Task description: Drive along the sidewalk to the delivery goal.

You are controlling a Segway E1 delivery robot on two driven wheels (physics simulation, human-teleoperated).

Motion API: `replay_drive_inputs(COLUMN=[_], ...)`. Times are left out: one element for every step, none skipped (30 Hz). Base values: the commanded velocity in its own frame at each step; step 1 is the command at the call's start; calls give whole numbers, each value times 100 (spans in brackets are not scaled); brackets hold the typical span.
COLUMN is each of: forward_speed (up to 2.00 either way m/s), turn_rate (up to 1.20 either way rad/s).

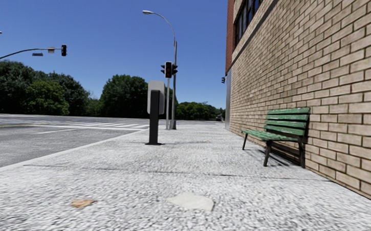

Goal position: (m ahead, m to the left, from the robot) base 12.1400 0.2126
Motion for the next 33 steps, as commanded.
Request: replay_drive_inputs(forward_speed=[200,200,200,200,200,200,200,200,200,200,200,200,200,200,200,200,200,200,200,200,200,200,200,200,200,200,200,200,200,200,200,200,200], turn_rate=[-24,-24,-16,-16,-10,-5,0,0,0,0,0,0,0,0,0,0,0,0,0,0,0,0,0,0,0,0,0,0,0,0,0,0,0])
